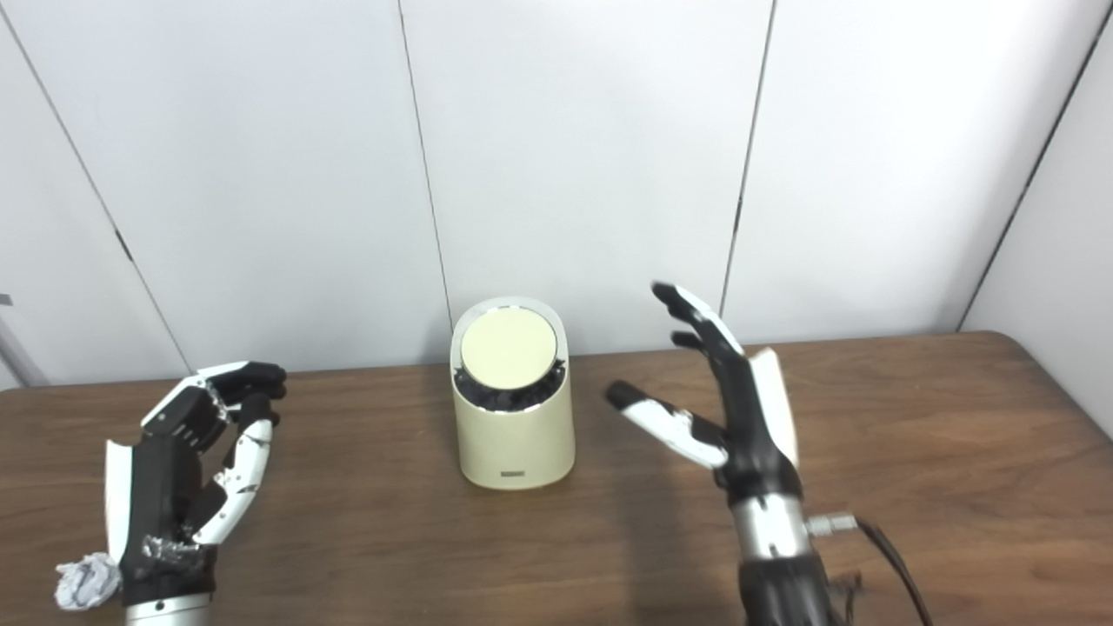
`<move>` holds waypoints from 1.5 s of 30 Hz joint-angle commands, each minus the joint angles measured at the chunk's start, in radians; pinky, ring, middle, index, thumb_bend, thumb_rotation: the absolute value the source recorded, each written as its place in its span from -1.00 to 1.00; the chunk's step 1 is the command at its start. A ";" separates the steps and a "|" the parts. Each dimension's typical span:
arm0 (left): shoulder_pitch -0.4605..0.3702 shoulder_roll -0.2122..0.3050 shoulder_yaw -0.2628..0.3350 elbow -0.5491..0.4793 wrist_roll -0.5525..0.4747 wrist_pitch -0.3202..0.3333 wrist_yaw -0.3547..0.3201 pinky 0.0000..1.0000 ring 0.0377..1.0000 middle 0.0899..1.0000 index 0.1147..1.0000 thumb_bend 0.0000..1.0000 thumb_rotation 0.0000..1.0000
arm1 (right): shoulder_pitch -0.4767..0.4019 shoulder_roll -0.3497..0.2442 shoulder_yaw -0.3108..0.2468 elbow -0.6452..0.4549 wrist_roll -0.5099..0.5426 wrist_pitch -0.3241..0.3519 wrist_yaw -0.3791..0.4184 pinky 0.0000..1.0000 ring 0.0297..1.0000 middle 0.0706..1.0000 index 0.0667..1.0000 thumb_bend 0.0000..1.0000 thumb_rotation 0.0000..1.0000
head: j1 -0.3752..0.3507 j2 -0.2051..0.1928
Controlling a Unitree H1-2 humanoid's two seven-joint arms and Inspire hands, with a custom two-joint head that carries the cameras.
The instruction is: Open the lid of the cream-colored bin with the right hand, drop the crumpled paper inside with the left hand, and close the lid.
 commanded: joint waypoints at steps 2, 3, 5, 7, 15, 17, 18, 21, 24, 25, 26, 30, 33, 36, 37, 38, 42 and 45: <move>-0.029 0.000 0.000 0.000 0.000 -0.037 0.014 0.02 0.20 0.21 0.11 -0.53 -0.39 | -0.083 -0.006 0.026 -0.027 -0.041 0.054 0.033 0.52 0.70 0.74 0.71 0.68 0.32 | -0.001 0.000; -0.030 -0.001 0.000 0.001 0.001 -0.036 0.014 0.02 0.20 0.21 0.12 -0.53 -0.39 | -0.104 -0.009 0.035 -0.022 -0.056 0.076 0.042 0.52 0.71 0.75 0.72 0.70 0.31 | -0.001 -0.001; -0.031 -0.002 -0.001 0.004 0.004 -0.038 0.016 0.03 0.20 0.21 0.12 -0.51 -0.34 | -0.132 -0.013 0.046 -0.010 -0.074 0.103 0.052 0.51 0.75 0.79 0.75 0.75 0.35 | 0.000 -0.003; -0.031 -0.002 -0.003 0.008 0.011 -0.045 0.019 0.03 0.20 0.21 0.11 -0.51 -0.31 | -0.158 -0.018 0.056 0.006 -0.093 0.130 0.059 0.55 0.79 0.83 0.78 0.78 0.38 | 0.001 -0.007; -0.033 -0.011 -0.012 0.011 0.025 -0.059 0.024 0.04 0.21 0.22 0.12 -0.48 -0.23 | -0.275 -0.031 0.096 0.107 -0.174 0.211 0.066 0.59 0.82 0.87 0.85 0.79 0.31 | 0.005 -0.012; -0.034 -0.015 -0.012 0.008 0.024 -0.057 0.024 0.03 0.21 0.21 0.12 -0.47 -0.23 | -0.298 -0.027 0.105 0.139 -0.198 0.234 0.059 0.56 0.81 0.88 0.85 0.77 0.20 | 0.005 -0.012; -0.034 -0.018 -0.012 0.005 0.022 -0.055 0.023 0.04 0.21 0.21 0.12 -0.47 -0.23 | -0.311 -0.023 0.108 0.158 -0.208 0.248 0.055 0.56 0.81 0.89 0.85 0.75 0.16 | 0.007 -0.013; -0.035 -0.024 -0.013 0.000 0.024 -0.050 0.022 0.04 0.21 0.22 0.11 -0.47 -0.23 | -0.346 -0.013 0.117 0.213 -0.230 0.279 0.043 0.51 0.78 0.89 0.84 0.73 0.03 | 0.010 -0.013; -0.037 -0.026 -0.013 -0.003 0.027 -0.052 0.022 0.03 0.21 0.21 0.11 -0.48 -0.22 | -0.377 -0.004 0.123 0.269 -0.242 0.297 0.026 0.48 0.76 0.86 0.84 0.73 -0.03 | 0.012 -0.014; -0.037 -0.027 -0.014 -0.004 0.027 -0.052 0.022 0.03 0.21 0.21 0.11 -0.48 -0.22 | -0.384 -0.003 0.125 0.283 -0.244 0.301 0.021 0.47 0.76 0.85 0.83 0.74 -0.04 | 0.012 -0.014; -0.038 -0.027 -0.013 -0.004 0.028 -0.053 0.023 0.03 0.21 0.21 0.11 -0.48 -0.23 | -0.395 -0.001 0.129 0.307 -0.248 0.303 0.012 0.47 0.75 0.84 0.83 0.74 -0.05 | 0.013 -0.014; -0.039 -0.033 -0.014 -0.005 0.037 -0.053 0.028 0.03 0.20 0.22 0.11 -0.48 -0.23 | -0.423 -0.001 0.138 0.376 -0.255 0.305 -0.017 0.49 0.78 0.87 0.85 0.73 -0.06 | 0.014 -0.015; -0.040 -0.038 -0.016 -0.007 0.042 -0.051 0.029 0.02 0.20 0.22 0.11 -0.48 -0.23 | -0.436 -0.003 0.145 0.413 -0.259 0.302 -0.039 0.55 0.81 0.89 0.85 0.74 -0.06 | 0.016 -0.016; -0.040 -0.045 -0.018 -0.012 0.045 -0.048 0.029 0.02 0.21 0.22 0.11 -0.48 -0.22 | -0.448 -0.006 0.154 0.448 -0.266 0.308 -0.055 0.68 0.84 0.91 0.86 0.76 -0.06 | 0.019 -0.013; -0.040 -0.047 -0.018 -0.014 0.046 -0.046 0.029 0.02 0.21 0.22 0.11 -0.48 -0.21 | -0.452 -0.007 0.158 0.457 -0.269 0.310 -0.059 0.73 0.85 0.91 0.86 0.77 -0.06 | 0.019 -0.013; -0.040 -0.049 -0.018 -0.016 0.048 -0.046 0.030 0.02 0.21 0.22 0.11 -0.48 -0.21 | -0.454 -0.009 0.161 0.464 -0.270 0.312 -0.061 0.76 0.86 0.92 0.87 0.78 -0.06 | 0.019 -0.012; -0.041 -0.052 -0.019 -0.023 0.048 -0.045 0.029 0.02 0.20 0.22 0.11 -0.50 -0.24 | -0.458 -0.015 0.167 0.488 -0.272 0.309 -0.073 0.81 0.88 0.93 0.89 0.81 -0.18 | 0.024 -0.010; -0.042 -0.053 -0.019 -0.025 0.047 -0.046 0.028 0.01 0.20 0.21 0.11 -0.50 -0.25 | -0.453 -0.019 0.173 0.495 -0.275 0.309 -0.081 0.81 0.87 0.93 0.89 0.86 -0.26 | 0.025 -0.008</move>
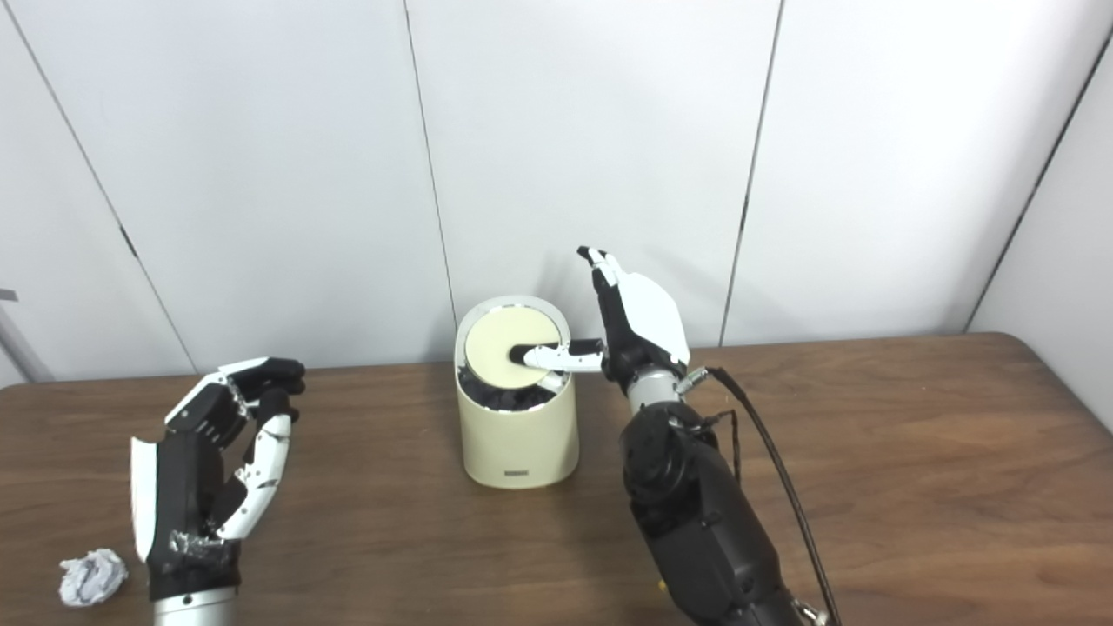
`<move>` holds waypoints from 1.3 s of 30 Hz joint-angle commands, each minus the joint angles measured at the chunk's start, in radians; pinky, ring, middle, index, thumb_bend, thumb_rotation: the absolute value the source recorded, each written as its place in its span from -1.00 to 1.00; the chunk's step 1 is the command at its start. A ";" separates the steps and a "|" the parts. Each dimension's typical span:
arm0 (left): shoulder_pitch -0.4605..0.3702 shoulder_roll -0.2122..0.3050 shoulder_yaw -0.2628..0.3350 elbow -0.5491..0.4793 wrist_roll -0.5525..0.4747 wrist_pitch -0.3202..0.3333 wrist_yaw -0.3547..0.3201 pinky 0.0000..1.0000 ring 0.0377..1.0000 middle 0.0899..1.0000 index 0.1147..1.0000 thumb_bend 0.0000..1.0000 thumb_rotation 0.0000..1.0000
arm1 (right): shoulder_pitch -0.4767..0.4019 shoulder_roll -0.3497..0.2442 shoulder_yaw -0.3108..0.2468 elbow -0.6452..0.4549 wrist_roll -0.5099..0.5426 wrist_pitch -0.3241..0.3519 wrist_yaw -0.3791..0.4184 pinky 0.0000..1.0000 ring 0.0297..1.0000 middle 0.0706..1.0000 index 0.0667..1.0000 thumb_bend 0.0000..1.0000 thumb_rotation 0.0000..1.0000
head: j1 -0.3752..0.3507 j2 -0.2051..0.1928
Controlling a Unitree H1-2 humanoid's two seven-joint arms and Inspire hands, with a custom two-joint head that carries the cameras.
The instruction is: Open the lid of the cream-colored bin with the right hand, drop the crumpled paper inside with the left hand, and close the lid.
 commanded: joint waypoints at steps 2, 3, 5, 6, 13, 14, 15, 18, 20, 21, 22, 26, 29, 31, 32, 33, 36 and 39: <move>-0.035 -0.002 -0.004 -0.034 0.013 -0.016 0.011 0.01 0.20 0.21 0.11 -0.50 -0.25 | -0.044 -0.012 0.005 -0.008 -0.017 -0.009 -0.029 0.81 0.87 0.92 0.88 0.92 -0.30 | 0.000 0.002; -0.035 -0.002 -0.003 -0.035 0.016 -0.015 0.011 0.01 0.20 0.21 0.11 -0.50 -0.25 | -0.041 -0.013 0.006 -0.010 -0.015 -0.006 -0.027 0.81 0.87 0.92 0.88 0.94 -0.30 | -0.001 0.003; -0.036 -0.001 -0.004 -0.035 0.018 -0.014 0.012 0.01 0.19 0.21 0.11 -0.50 -0.24 | -0.035 -0.015 0.008 -0.014 -0.009 -0.008 -0.026 0.83 0.88 0.93 0.88 0.97 -0.30 | 0.000 0.003; -0.036 -0.001 -0.004 -0.036 0.018 -0.013 0.013 0.01 0.20 0.21 0.11 -0.50 -0.23 | -0.032 -0.016 0.009 -0.016 -0.006 -0.009 -0.024 0.83 0.88 0.93 0.88 0.99 -0.29 | 0.000 0.003; -0.037 0.000 -0.005 -0.036 0.009 -0.011 0.012 0.02 0.21 0.22 0.12 -0.49 -0.22 | -0.017 -0.025 0.021 -0.041 0.001 -0.016 -0.016 0.83 0.88 0.92 0.86 1.00 -0.18 | 0.000 0.005; -0.038 0.000 -0.006 -0.036 0.011 -0.011 0.012 0.01 0.20 0.22 0.12 -0.49 -0.22 | -0.015 -0.027 0.025 -0.046 -0.002 -0.015 -0.012 0.82 0.87 0.91 0.86 1.00 -0.16 | 0.001 0.006; -0.038 0.001 -0.006 -0.037 0.012 -0.012 0.012 0.01 0.20 0.22 0.12 -0.49 -0.22 | -0.014 -0.029 0.029 -0.050 -0.004 -0.013 -0.011 0.80 0.87 0.91 0.85 1.00 -0.15 | 0.001 0.006; -0.038 -0.002 -0.008 -0.039 0.015 -0.008 0.012 0.01 0.19 0.22 0.11 -0.48 -0.22 | -0.010 -0.032 0.037 -0.063 -0.007 -0.004 -0.001 0.79 0.86 0.90 0.85 1.00 -0.12 | 0.001 0.008; -0.038 -0.002 -0.009 -0.039 0.017 -0.008 0.012 0.01 0.20 0.22 0.12 -0.48 -0.21 | -0.008 -0.032 0.040 -0.074 -0.009 0.007 0.010 0.80 0.87 0.90 0.86 1.00 -0.11 | 0.003 0.009; -0.039 -0.002 -0.009 -0.038 0.018 -0.008 0.013 0.01 0.20 0.22 0.12 -0.48 -0.21 | -0.006 -0.031 0.041 -0.079 -0.010 0.012 0.014 0.81 0.87 0.90 0.86 1.00 -0.10 | 0.003 0.009; -0.039 -0.002 -0.009 -0.038 0.018 -0.008 0.013 0.02 0.20 0.22 0.12 -0.48 -0.21 | -0.004 -0.030 0.041 -0.086 -0.010 0.017 0.019 0.81 0.87 0.90 0.85 1.00 -0.11 | 0.003 0.009; -0.041 -0.001 -0.009 -0.034 0.018 -0.014 0.016 0.01 0.20 0.22 0.12 -0.49 -0.23 | 0.001 -0.026 0.048 -0.104 -0.012 0.026 0.025 0.78 0.87 0.89 0.85 1.00 -0.14 | 0.002 0.010; -0.041 -0.002 -0.010 -0.032 0.020 -0.014 0.017 0.01 0.20 0.22 0.11 -0.49 -0.24 | 0.002 -0.025 0.054 -0.111 -0.013 0.029 0.027 0.74 0.86 0.89 0.84 1.00 -0.12 | 0.004 0.010; -0.041 -0.002 -0.011 -0.033 0.021 -0.012 0.017 0.00 0.20 0.22 0.11 -0.49 -0.24 | 0.002 -0.025 0.057 -0.111 -0.013 0.028 0.026 0.72 0.86 0.88 0.83 1.00 -0.11 | 0.005 0.010; -0.041 -0.003 -0.012 -0.035 0.021 -0.009 0.017 0.01 0.20 0.22 0.11 -0.48 -0.24 | 0.002 -0.024 0.057 -0.112 -0.012 0.029 0.026 0.69 0.85 0.87 0.83 1.00 -0.11 | 0.005 0.010; -0.041 -0.004 -0.013 -0.037 0.022 -0.008 0.016 0.01 0.20 0.22 0.11 -0.48 -0.23 | 0.002 -0.024 0.058 -0.112 -0.011 0.029 0.027 0.68 0.85 0.87 0.84 1.00 -0.11 | 0.005 0.010; -0.040 -0.005 -0.014 -0.042 0.022 -0.004 0.015 0.01 0.21 0.22 0.11 -0.48 -0.22 | 0.002 -0.020 0.059 -0.113 -0.013 0.035 0.029 0.67 0.86 0.88 0.84 1.00 -0.10 | 0.006 0.012; -0.038 -0.006 -0.015 -0.047 0.025 -0.002 0.015 0.02 0.21 0.22 0.12 -0.47 -0.21 | 0.003 -0.019 0.062 -0.111 -0.017 0.037 0.029 0.67 0.86 0.87 0.85 1.00 -0.09 | 0.008 0.014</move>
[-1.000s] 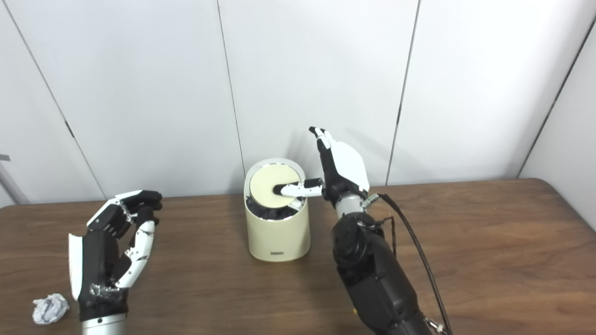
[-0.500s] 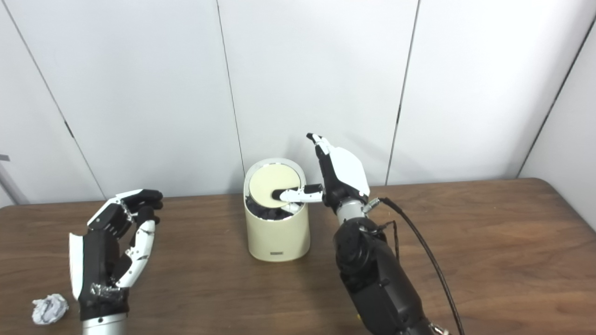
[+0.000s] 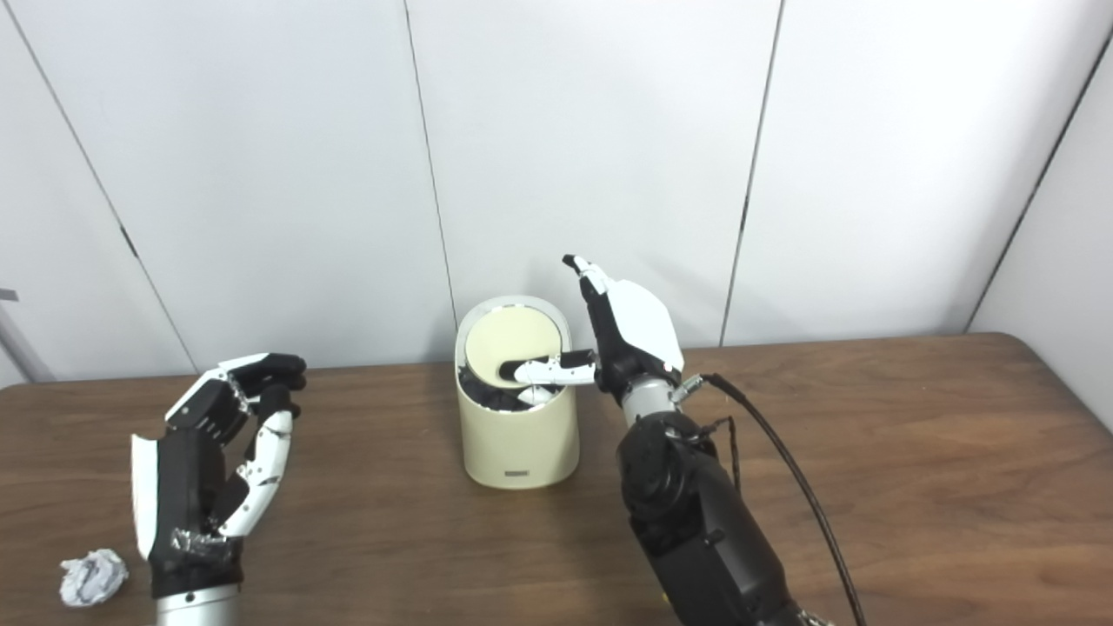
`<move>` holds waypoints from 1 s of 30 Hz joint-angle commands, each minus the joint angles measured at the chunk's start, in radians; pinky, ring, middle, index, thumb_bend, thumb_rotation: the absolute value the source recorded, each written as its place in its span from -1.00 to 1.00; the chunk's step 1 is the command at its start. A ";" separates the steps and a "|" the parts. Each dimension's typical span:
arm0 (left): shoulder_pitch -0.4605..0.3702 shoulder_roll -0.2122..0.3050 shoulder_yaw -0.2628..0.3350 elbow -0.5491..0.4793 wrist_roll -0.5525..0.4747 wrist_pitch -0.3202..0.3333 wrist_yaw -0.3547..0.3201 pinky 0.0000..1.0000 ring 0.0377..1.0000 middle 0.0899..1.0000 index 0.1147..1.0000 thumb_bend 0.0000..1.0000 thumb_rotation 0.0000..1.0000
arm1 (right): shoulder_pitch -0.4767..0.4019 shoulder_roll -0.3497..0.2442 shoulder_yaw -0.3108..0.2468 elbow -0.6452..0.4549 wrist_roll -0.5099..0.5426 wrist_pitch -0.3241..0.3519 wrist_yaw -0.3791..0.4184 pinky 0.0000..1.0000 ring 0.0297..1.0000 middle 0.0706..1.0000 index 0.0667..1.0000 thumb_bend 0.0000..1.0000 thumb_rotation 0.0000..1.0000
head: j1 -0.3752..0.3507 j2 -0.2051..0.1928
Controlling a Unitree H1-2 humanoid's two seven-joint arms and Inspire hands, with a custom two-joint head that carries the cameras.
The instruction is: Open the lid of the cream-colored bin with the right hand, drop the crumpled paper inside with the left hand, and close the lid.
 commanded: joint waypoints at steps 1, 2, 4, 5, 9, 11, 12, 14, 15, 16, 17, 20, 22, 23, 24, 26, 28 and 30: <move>-0.034 -0.004 -0.005 -0.043 0.018 -0.004 0.004 0.02 0.21 0.22 0.11 -0.47 -0.21 | -0.031 0.003 0.000 -0.031 -0.017 -0.002 -0.013 0.67 0.87 0.88 0.85 0.99 -0.09 | 0.001 0.002; -0.034 -0.005 -0.005 -0.045 0.017 -0.002 0.003 0.01 0.20 0.22 0.11 -0.46 -0.21 | -0.032 0.003 0.001 -0.030 -0.019 -0.002 -0.013 0.67 0.87 0.88 0.85 0.98 -0.07 | 0.001 0.002; -0.033 -0.007 -0.005 -0.048 0.019 0.003 0.004 0.02 0.20 0.22 0.11 -0.46 -0.19 | -0.033 0.006 0.000 -0.027 -0.020 0.002 -0.014 0.69 0.87 0.89 0.86 0.96 -0.07 | 0.001 0.002; -0.033 -0.008 -0.005 -0.049 0.020 0.005 0.004 0.02 0.20 0.22 0.11 -0.46 -0.18 | -0.033 0.007 0.000 -0.025 -0.022 0.003 -0.015 0.68 0.87 0.89 0.86 0.94 -0.08 | 0.001 0.002; -0.033 -0.008 -0.006 -0.051 0.015 0.004 0.003 0.02 0.20 0.22 0.11 -0.48 -0.22 | -0.035 0.010 -0.003 -0.011 -0.023 0.002 -0.020 0.71 0.88 0.90 0.87 0.89 -0.11 | 0.002 0.003; -0.032 -0.007 -0.006 -0.052 0.011 0.004 0.003 0.02 0.20 0.22 0.11 -0.48 -0.23 | -0.036 0.008 -0.003 0.001 -0.024 -0.004 -0.027 0.73 0.88 0.90 0.87 0.87 -0.11 | 0.002 0.004; -0.032 -0.008 -0.006 -0.054 0.013 0.005 0.003 0.01 0.20 0.21 0.11 -0.48 -0.23 | -0.036 0.008 -0.004 0.009 -0.023 -0.008 -0.031 0.73 0.88 0.90 0.87 0.87 -0.12 | 0.002 0.006; -0.031 -0.008 -0.006 -0.058 0.017 0.010 0.003 0.01 0.20 0.21 0.11 -0.47 -0.23 | -0.037 0.008 -0.004 0.021 -0.022 -0.009 -0.037 0.72 0.87 0.89 0.86 0.86 -0.16 | 0.001 0.007; -0.031 -0.009 -0.007 -0.062 0.017 0.014 0.001 0.01 0.20 0.21 0.11 -0.47 -0.23 | -0.037 0.008 -0.003 0.027 -0.022 -0.009 -0.037 0.69 0.86 0.88 0.85 0.86 -0.19 | 0.002 0.010; -0.030 -0.010 -0.008 -0.067 0.017 0.019 -0.001 0.01 0.20 0.22 0.11 -0.48 -0.23 | -0.036 0.007 -0.002 0.031 -0.021 -0.008 -0.038 0.67 0.85 0.88 0.84 0.85 -0.21 | 0.002 0.013; -0.028 -0.010 -0.010 -0.072 0.017 0.023 -0.002 0.01 0.20 0.22 0.11 -0.48 -0.23 | -0.035 0.007 -0.002 0.034 -0.020 -0.007 -0.037 0.66 0.84 0.87 0.84 0.84 -0.25 | 0.002 0.016; -0.027 -0.009 -0.012 -0.079 0.012 0.028 -0.004 0.01 0.20 0.21 0.11 -0.48 -0.23 | -0.031 0.008 -0.003 0.038 -0.020 -0.010 -0.044 0.64 0.82 0.86 0.82 0.84 -0.36 | 0.002 0.020; -0.027 -0.008 -0.012 -0.081 0.011 0.030 -0.005 0.01 0.20 0.21 0.11 -0.48 -0.23 | -0.029 0.008 0.001 0.039 -0.024 -0.014 -0.050 0.63 0.81 0.85 0.81 0.85 -0.47 | 0.002 0.021; -0.027 -0.009 -0.013 -0.082 0.012 0.031 -0.004 0.01 0.19 0.21 0.11 -0.48 -0.24 | -0.028 0.007 0.004 0.038 -0.027 -0.016 -0.052 0.61 0.80 0.85 0.80 0.85 -0.51 | 0.002 0.021; -0.027 -0.009 -0.013 -0.082 0.011 0.033 -0.005 0.01 0.19 0.21 0.11 -0.48 -0.24 | -0.029 0.006 0.008 0.038 -0.030 -0.017 -0.054 0.57 0.79 0.84 0.79 0.85 -0.56 | 0.002 0.021; -0.027 -0.009 -0.013 -0.081 0.010 0.032 -0.004 0.02 0.20 0.21 0.11 -0.48 -0.25 | -0.028 0.003 0.012 0.039 -0.030 -0.027 -0.060 0.53 0.77 0.83 0.78 0.85 -0.61 | 0.002 0.021; -0.027 -0.008 -0.013 -0.080 0.007 0.032 -0.005 0.02 0.20 0.21 0.12 -0.47 -0.26 | -0.027 0.001 0.014 0.037 -0.029 -0.034 -0.063 0.48 0.76 0.82 0.77 0.85 -0.65 | 0.002 0.021; -0.028 -0.008 -0.014 -0.079 0.005 0.032 -0.006 0.02 0.20 0.21 0.12 -0.48 -0.26 | -0.024 0.006 0.006 0.032 -0.016 -0.036 -0.063 0.46 0.76 0.82 0.77 0.84 -0.53 | 0.002 0.019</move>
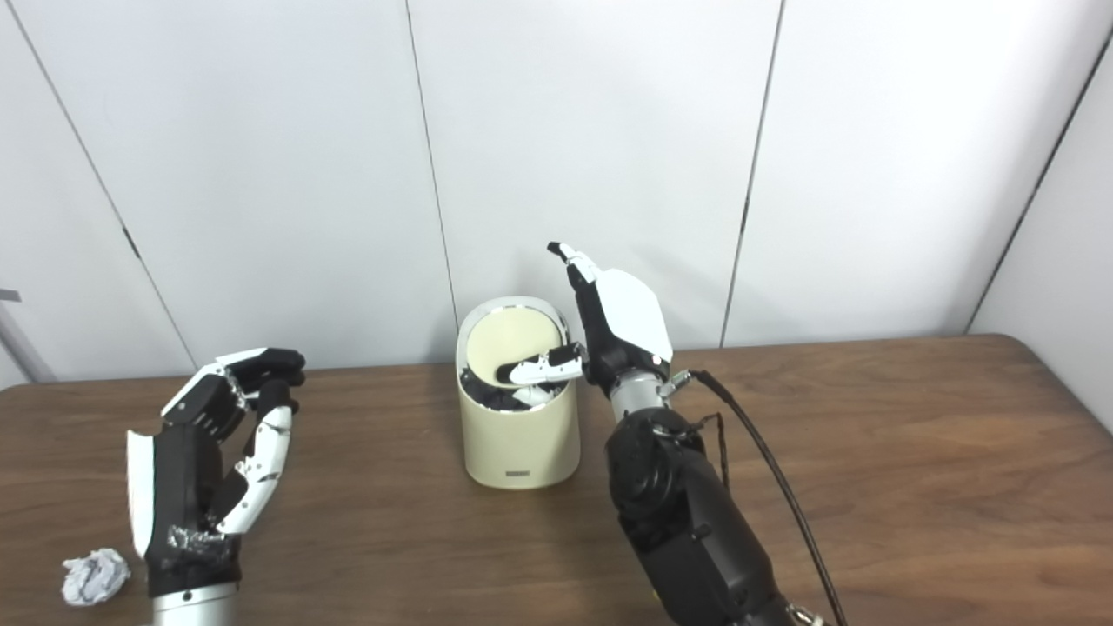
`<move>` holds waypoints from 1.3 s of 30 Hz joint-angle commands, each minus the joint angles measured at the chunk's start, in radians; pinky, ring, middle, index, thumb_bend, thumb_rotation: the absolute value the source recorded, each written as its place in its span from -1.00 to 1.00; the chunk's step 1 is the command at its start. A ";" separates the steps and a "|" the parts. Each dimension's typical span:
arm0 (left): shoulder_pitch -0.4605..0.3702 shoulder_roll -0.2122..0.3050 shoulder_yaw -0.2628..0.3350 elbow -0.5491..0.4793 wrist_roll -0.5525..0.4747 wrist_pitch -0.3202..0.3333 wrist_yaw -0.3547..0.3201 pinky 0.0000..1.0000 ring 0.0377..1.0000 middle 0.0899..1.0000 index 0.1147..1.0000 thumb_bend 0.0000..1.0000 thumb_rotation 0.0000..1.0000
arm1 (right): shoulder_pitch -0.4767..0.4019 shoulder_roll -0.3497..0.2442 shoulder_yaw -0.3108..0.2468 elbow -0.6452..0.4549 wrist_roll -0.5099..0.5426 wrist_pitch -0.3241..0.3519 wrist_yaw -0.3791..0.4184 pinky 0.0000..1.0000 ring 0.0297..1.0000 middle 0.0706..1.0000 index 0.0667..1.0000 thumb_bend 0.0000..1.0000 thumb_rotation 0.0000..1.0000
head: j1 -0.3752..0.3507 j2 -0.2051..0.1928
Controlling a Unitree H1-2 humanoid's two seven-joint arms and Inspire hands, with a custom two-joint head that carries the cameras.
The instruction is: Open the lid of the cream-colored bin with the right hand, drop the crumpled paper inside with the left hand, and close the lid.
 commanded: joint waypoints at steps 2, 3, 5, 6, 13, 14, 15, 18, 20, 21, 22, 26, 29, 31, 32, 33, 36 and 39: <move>-0.029 -0.003 -0.005 -0.037 -0.005 -0.007 -0.002 0.02 0.20 0.21 0.12 -0.49 -0.27 | -0.003 0.002 -0.022 -0.017 0.019 0.012 0.009 0.51 0.78 0.84 0.79 0.85 -0.25 | -0.001 -0.003; -0.030 -0.003 -0.005 -0.036 -0.006 -0.007 -0.002 0.02 0.20 0.22 0.12 -0.49 -0.27 | 0.000 0.005 -0.028 -0.026 0.031 0.015 0.015 0.55 0.80 0.86 0.81 0.87 -0.06 | -0.001 -0.003; -0.031 -0.001 -0.005 -0.032 -0.001 -0.008 0.000 0.02 0.21 0.22 0.12 -0.49 -0.27 | 0.006 0.009 -0.035 -0.047 0.043 0.017 0.023 0.57 0.81 0.86 0.81 0.85 0.25 | -0.002 -0.007; -0.031 0.000 -0.004 -0.029 0.002 -0.011 0.001 0.02 0.21 0.22 0.12 -0.49 -0.26 | 0.010 0.009 -0.037 -0.056 0.050 0.012 0.026 0.57 0.81 0.86 0.81 0.82 0.50 | -0.003 -0.008; -0.033 0.006 -0.002 -0.020 -0.004 -0.020 0.002 0.01 0.20 0.22 0.12 -0.48 -0.23 | 0.038 -0.003 -0.042 -0.102 0.094 -0.059 0.033 0.45 0.73 0.81 0.77 0.79 0.93 | -0.011 -0.014; -0.032 0.006 -0.002 -0.021 -0.005 -0.018 0.002 0.01 0.20 0.22 0.12 -0.48 -0.23 | 0.043 -0.005 -0.042 -0.107 0.102 -0.066 0.036 0.44 0.72 0.81 0.77 0.78 0.93 | -0.011 -0.015; -0.032 0.006 -0.002 -0.021 -0.006 -0.017 0.002 0.01 0.20 0.22 0.12 -0.47 -0.22 | 0.046 -0.007 -0.042 -0.111 0.108 -0.071 0.038 0.44 0.72 0.81 0.78 0.79 0.94 | -0.011 -0.015; -0.030 0.007 -0.002 -0.022 -0.006 -0.020 0.004 0.01 0.20 0.22 0.12 -0.48 -0.23 | 0.065 -0.011 -0.045 -0.129 0.139 -0.101 0.047 0.48 0.74 0.83 0.80 0.80 0.96 | -0.009 -0.016; -0.029 0.006 -0.001 -0.025 -0.007 -0.020 0.004 0.01 0.19 0.21 0.11 -0.48 -0.24 | 0.084 -0.014 -0.050 -0.155 0.166 -0.118 0.059 0.50 0.76 0.84 0.80 0.83 0.96 | -0.009 -0.016; -0.029 0.006 -0.001 -0.026 -0.009 -0.020 0.004 0.00 0.19 0.21 0.11 -0.47 -0.25 | 0.092 -0.015 -0.051 -0.166 0.176 -0.124 0.063 0.52 0.76 0.83 0.80 0.84 0.96 | -0.009 -0.016; -0.029 0.007 0.000 -0.026 -0.010 -0.020 0.004 0.00 0.18 0.21 0.11 -0.47 -0.25 | 0.104 -0.015 -0.056 -0.183 0.190 -0.140 0.064 0.53 0.76 0.83 0.80 0.85 0.96 | -0.008 -0.014; -0.027 0.006 0.000 -0.032 -0.008 -0.018 0.004 0.00 0.18 0.20 0.11 -0.47 -0.27 | 0.146 -0.012 -0.080 -0.242 0.243 -0.218 0.050 0.54 0.77 0.83 0.78 0.85 0.99 | -0.004 -0.012; -0.026 0.006 0.003 -0.038 -0.011 -0.010 0.003 0.01 0.19 0.20 0.11 -0.52 -0.29 | 0.186 -0.006 -0.120 -0.301 0.312 -0.270 0.050 0.59 0.79 0.82 0.79 0.51 1.00 | -0.005 -0.011; -0.025 0.006 0.005 -0.040 -0.013 -0.006 0.003 0.01 0.19 0.20 0.10 -0.55 -0.30 | 0.204 0.001 -0.141 -0.325 0.348 -0.293 0.051 0.66 0.82 0.82 0.79 0.32 1.00 | -0.005 -0.012; -0.024 0.007 0.006 -0.041 -0.017 -0.006 0.002 0.01 0.19 0.20 0.11 -0.56 -0.31 | 0.213 0.003 -0.150 -0.333 0.358 -0.309 0.048 0.67 0.82 0.81 0.79 0.20 1.00 | -0.005 -0.011; -0.024 0.007 0.007 -0.042 -0.018 -0.006 0.001 0.01 0.19 0.20 0.11 -0.57 -0.31 | 0.223 0.004 -0.158 -0.345 0.368 -0.328 0.045 0.68 0.81 0.80 0.78 0.10 1.00 | -0.005 -0.012; -0.025 0.009 0.011 -0.044 -0.021 -0.007 0.001 0.01 0.20 0.21 0.12 -0.61 -0.37 | 0.266 0.005 -0.193 -0.373 0.415 -0.431 0.019 0.59 0.73 0.72 0.68 -0.43 0.91 | -0.004 -0.010; -0.024 0.010 0.015 -0.045 -0.024 -0.007 0.002 0.01 0.19 0.21 0.11 -0.60 -0.40 | 0.311 0.008 -0.237 -0.375 0.484 -0.529 0.002 0.56 0.68 0.65 0.59 -0.56 0.76 | -0.007 -0.010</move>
